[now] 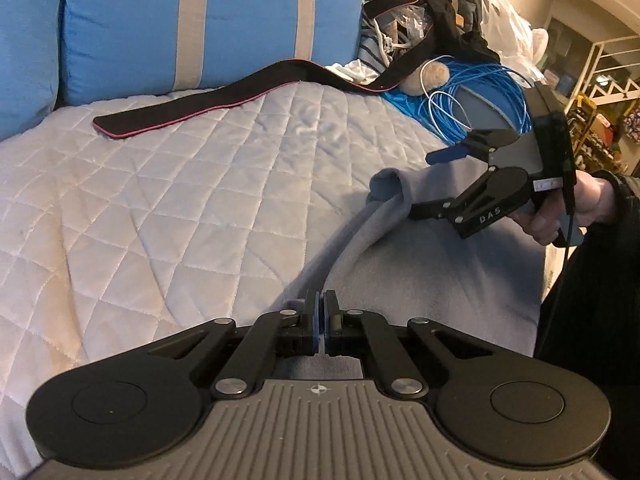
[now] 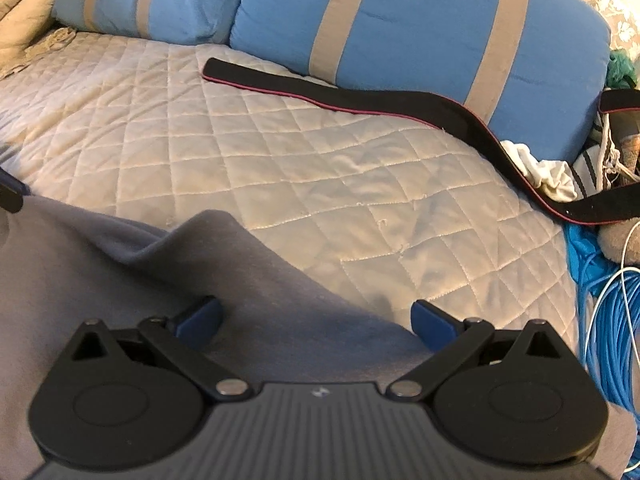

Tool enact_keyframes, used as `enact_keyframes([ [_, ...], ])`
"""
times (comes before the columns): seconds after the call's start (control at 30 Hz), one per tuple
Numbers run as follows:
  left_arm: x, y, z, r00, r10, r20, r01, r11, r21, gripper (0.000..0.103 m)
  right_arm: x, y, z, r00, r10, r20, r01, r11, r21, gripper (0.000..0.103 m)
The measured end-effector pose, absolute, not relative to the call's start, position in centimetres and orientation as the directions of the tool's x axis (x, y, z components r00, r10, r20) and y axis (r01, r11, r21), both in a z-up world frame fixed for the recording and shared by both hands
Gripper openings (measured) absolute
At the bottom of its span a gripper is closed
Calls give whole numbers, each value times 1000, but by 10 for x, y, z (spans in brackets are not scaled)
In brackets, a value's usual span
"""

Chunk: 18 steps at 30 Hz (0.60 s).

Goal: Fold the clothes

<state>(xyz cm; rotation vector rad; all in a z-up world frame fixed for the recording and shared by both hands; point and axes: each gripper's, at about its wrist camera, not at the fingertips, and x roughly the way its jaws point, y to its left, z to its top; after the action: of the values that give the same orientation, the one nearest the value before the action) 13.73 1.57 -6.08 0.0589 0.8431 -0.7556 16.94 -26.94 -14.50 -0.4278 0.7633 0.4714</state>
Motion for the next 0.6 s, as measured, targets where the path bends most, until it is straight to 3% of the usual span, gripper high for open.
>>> enact_keyframes([
  [0.07,140,19,-54,431,-609,-666,623,735,-269,13,169,-272,-141,629,264,-731,-554,812,-183,103],
  [0.17,151,12,-41,443,-666,-600,644,702,-303,45,169,-275,-134,637,286,-716,-546,822,-158,103],
  [0.27,165,-12,-39,450,-647,-616,665,703,-252,49,168,-276,-127,654,302,-694,-542,827,-151,103],
  [0.43,189,-49,-58,392,-631,-669,687,685,-243,47,172,-276,-129,673,271,-688,-523,832,-184,103],
  [0.47,191,-53,-62,379,-634,-674,690,679,-250,40,173,-276,-130,674,265,-690,-520,833,-188,103],
  [0.5,192,-55,-66,363,-639,-678,694,671,-261,23,174,-277,-132,674,257,-692,-517,834,-194,103],
  [0.57,192,-59,-73,350,-629,-694,685,677,-268,2,177,-277,-135,675,241,-697,-511,835,-205,103],
  [0.6,190,-59,-74,358,-627,-692,685,680,-262,2,178,-276,-137,675,233,-700,-508,835,-211,103],
])
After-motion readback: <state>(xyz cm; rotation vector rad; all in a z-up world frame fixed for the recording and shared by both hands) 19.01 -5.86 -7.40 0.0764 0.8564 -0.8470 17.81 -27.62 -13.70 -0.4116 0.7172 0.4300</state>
